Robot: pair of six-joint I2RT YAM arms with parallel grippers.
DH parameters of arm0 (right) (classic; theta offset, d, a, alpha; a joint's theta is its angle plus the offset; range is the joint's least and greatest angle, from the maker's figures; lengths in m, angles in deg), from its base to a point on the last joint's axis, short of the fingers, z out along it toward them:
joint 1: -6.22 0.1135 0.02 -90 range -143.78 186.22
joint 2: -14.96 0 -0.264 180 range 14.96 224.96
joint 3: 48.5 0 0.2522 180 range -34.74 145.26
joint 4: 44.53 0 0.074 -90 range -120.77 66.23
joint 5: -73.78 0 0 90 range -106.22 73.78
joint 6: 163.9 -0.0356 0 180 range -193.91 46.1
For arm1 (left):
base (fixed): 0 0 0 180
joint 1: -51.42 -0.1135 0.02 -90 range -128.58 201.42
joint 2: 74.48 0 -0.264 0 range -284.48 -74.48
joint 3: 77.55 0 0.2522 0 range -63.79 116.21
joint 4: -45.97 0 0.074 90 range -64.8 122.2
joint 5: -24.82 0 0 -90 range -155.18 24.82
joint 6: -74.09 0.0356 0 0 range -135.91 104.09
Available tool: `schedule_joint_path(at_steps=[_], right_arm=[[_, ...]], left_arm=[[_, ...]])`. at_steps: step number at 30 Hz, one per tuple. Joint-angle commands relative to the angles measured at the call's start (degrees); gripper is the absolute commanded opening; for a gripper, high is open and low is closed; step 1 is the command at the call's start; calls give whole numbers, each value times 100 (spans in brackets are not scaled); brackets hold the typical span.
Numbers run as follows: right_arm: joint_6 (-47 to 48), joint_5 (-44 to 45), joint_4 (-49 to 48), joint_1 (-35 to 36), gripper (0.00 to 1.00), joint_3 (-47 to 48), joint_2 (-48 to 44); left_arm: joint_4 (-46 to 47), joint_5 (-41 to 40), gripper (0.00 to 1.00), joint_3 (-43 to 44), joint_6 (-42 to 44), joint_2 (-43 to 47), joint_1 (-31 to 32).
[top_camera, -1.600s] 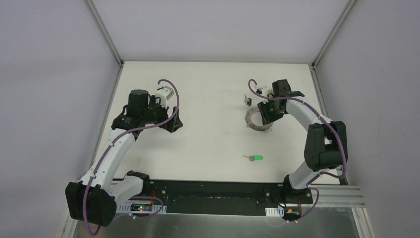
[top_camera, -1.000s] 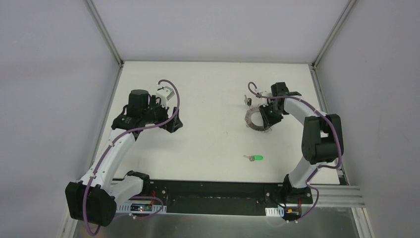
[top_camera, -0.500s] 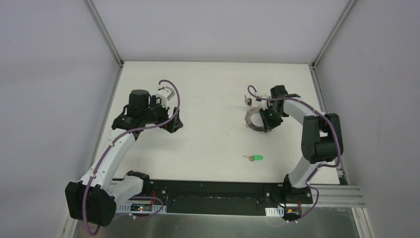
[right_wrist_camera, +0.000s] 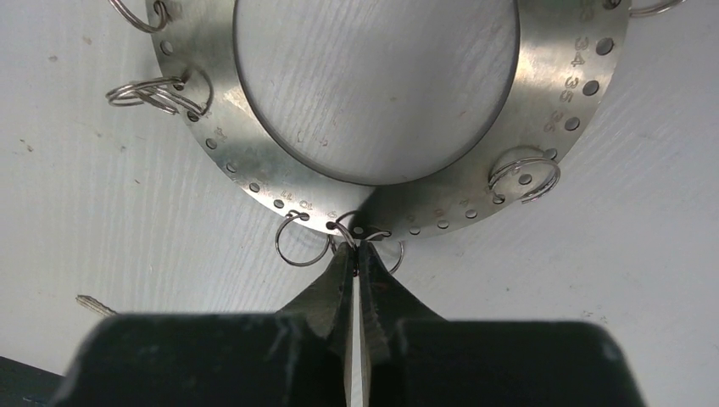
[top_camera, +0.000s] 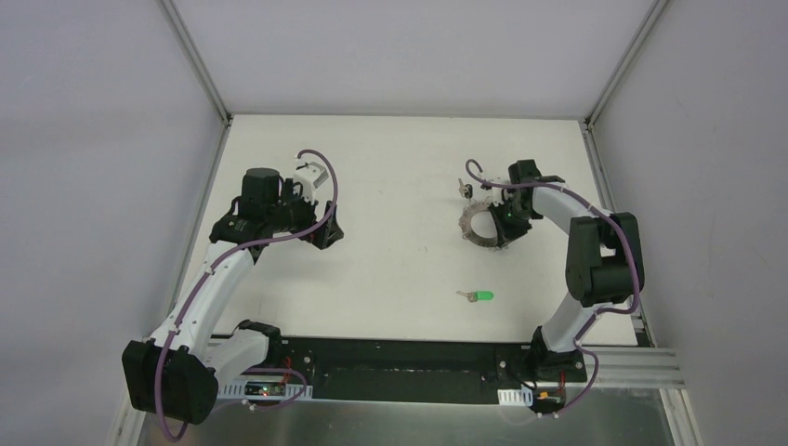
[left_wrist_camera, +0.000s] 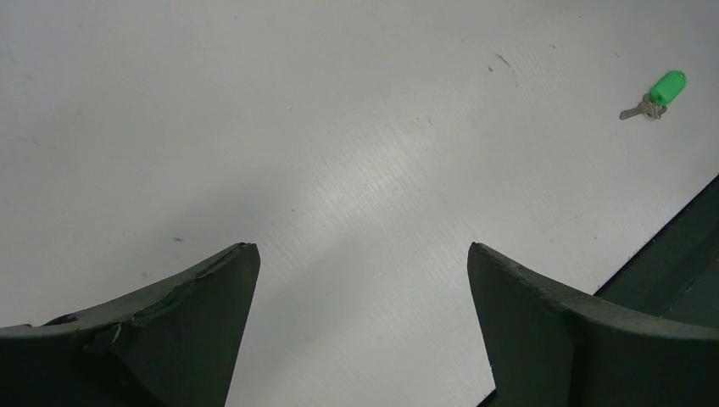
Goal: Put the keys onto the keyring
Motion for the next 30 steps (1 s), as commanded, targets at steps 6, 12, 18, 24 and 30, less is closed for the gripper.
schedule_joint_path(at_steps=[6,12,18,24,30], right_arm=[[179,-483,613,-41,0,449,-543],[428,-856,808,31,0,570,-845],[651,-1064,975,257,0,597,-1009],[421,-748,827,328,0,457,-684],[389,-759,866,329,0,172,-354]], left_arm=[[45,112,97,184,30,86,72],[104,112,97,192,12,73,123],[116,102,98,348,91,-11,232],[107,59,98,466,122,-121,381],[133,-3,98,387,164,-98,497]])
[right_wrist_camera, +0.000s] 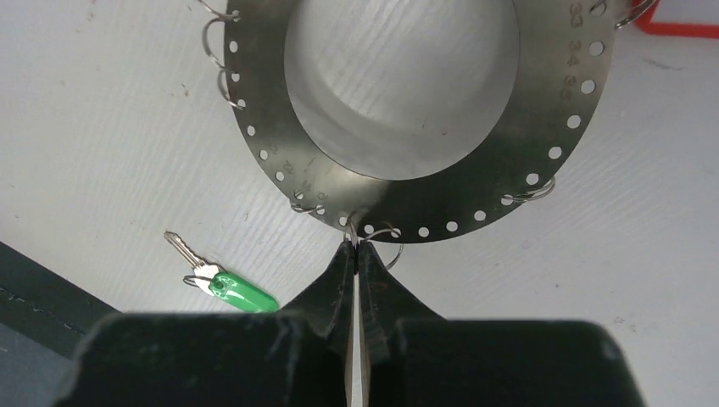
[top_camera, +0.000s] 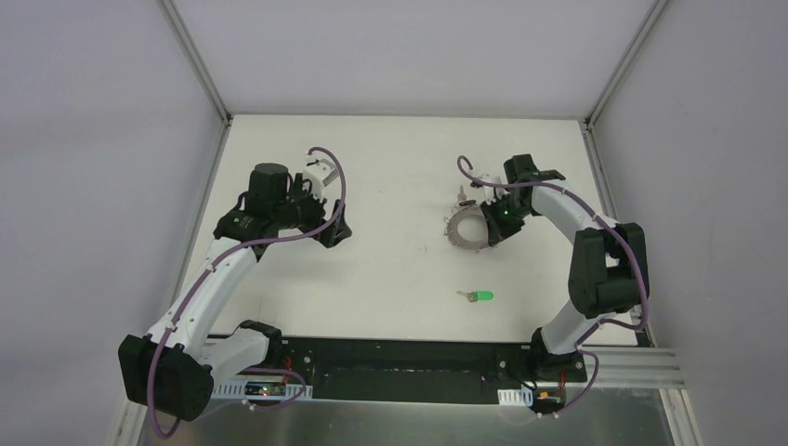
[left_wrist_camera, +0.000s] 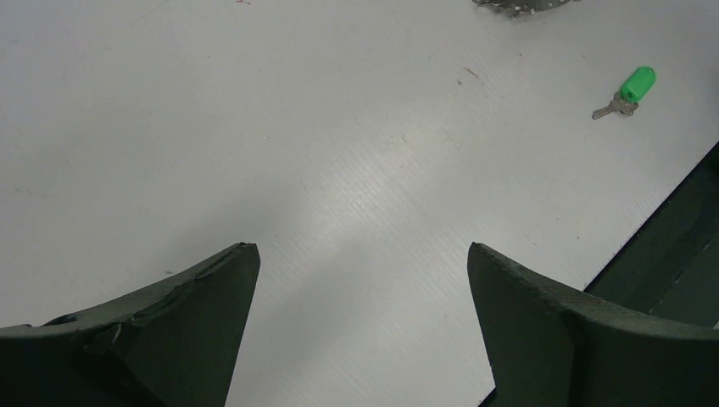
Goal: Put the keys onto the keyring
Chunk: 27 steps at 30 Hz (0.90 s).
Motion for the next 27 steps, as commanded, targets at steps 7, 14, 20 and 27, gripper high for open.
schedule_joint_path(at_steps=[7,14,20,27], right_arm=[[-196,5,157,-1,13,-238,198],[-726,-23,-139,-382,45,347,-46],[-991,302,-427,-677,44,623,254],[-521,92,-387,-841,44,659,588]], left_arm=[[133,15,98,86,146,-27,144],[132,15,98,67,157,-64,167],[167,32,98,11,162,-52,172],[164,55,98,-24,164,-22,185]])
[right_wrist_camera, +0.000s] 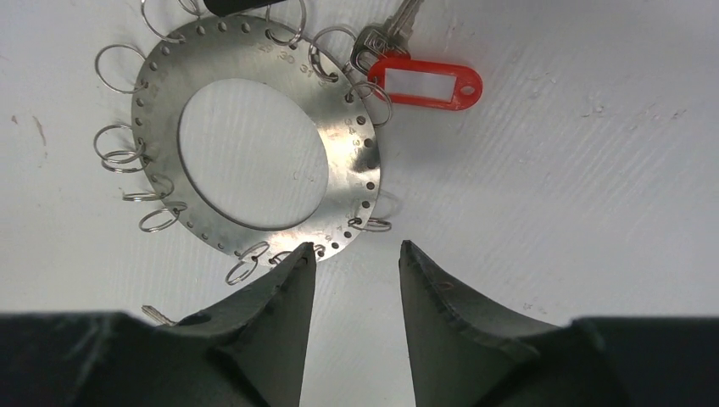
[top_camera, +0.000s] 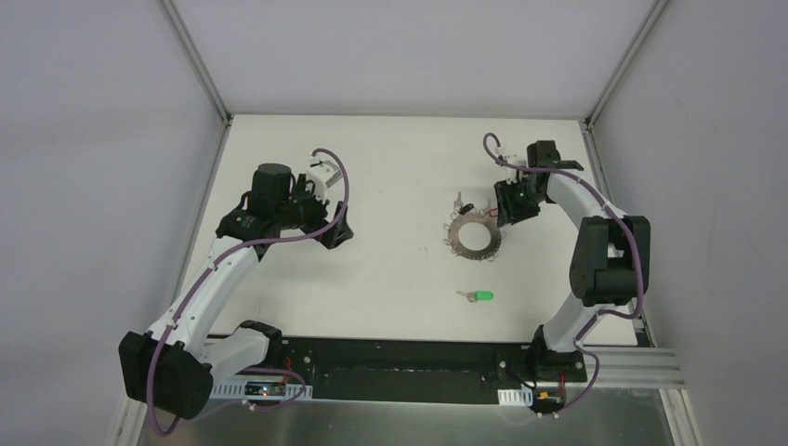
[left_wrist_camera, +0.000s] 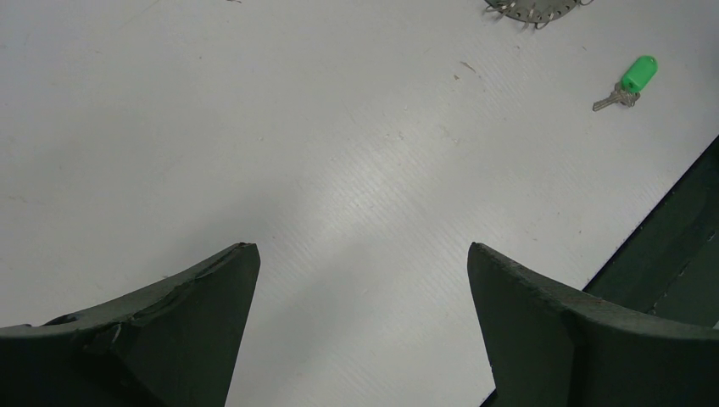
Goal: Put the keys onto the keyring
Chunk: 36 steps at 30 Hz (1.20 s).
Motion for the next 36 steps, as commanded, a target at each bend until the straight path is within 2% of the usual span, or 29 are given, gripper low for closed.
schedule_joint_path(at_steps=[1,12,24,28,32,36], right_arm=[[229,-134,109,-88,44,217,256],[2066,-546,841,-156,47,458,635],[3020,-788,1266,-147,47,894,1297],[3120,-953,1349,-146,42,911,1345],[3169,-1045,1422,-151,31,910,1363],[3197,-1008,1531,-146,28,925,1389]], left_arm=[[152,65,98,-20,76,37,65],[115,52,98,18,46,-23,99],[-38,1,98,126,91,-189,151],[-101,-15,98,173,123,-242,162],[-110,-45,98,193,132,-292,170],[-147,-55,98,241,145,-344,186]])
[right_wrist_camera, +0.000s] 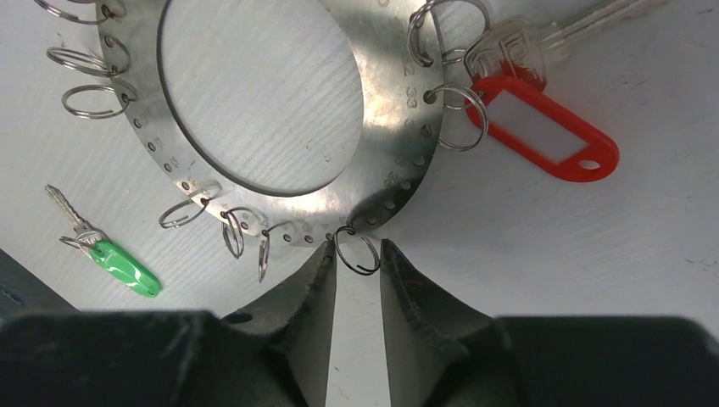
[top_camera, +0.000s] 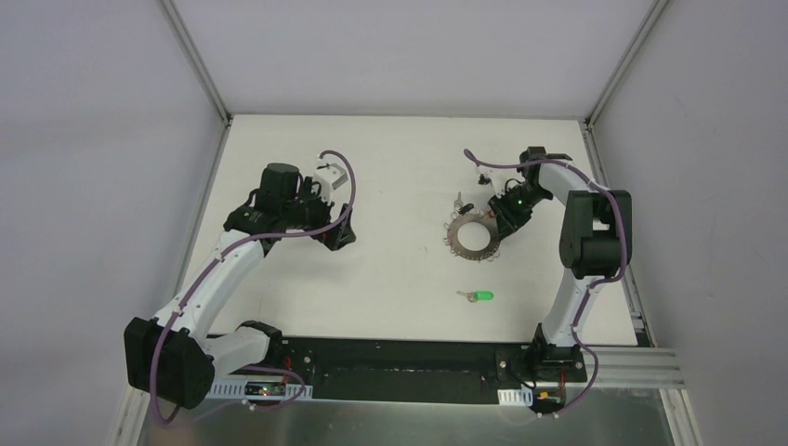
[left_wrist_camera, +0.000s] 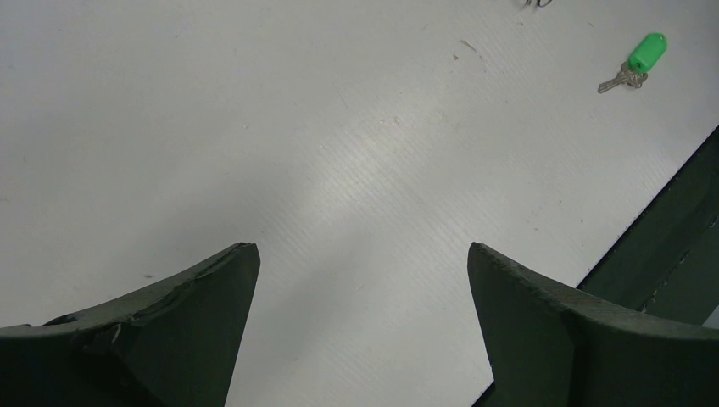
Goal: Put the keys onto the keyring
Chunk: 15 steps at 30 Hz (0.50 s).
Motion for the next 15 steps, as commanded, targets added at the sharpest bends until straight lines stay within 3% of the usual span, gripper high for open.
schedule_joint_path(at_steps=[1,15], right_arm=[[244,-234,352,-17,27,201,8],[190,-425,453,-17,0,222,-146]], left_arm=[[-97,-38,98,252,109,-56,74],[-106,-31,98,271,146,-142,135]])
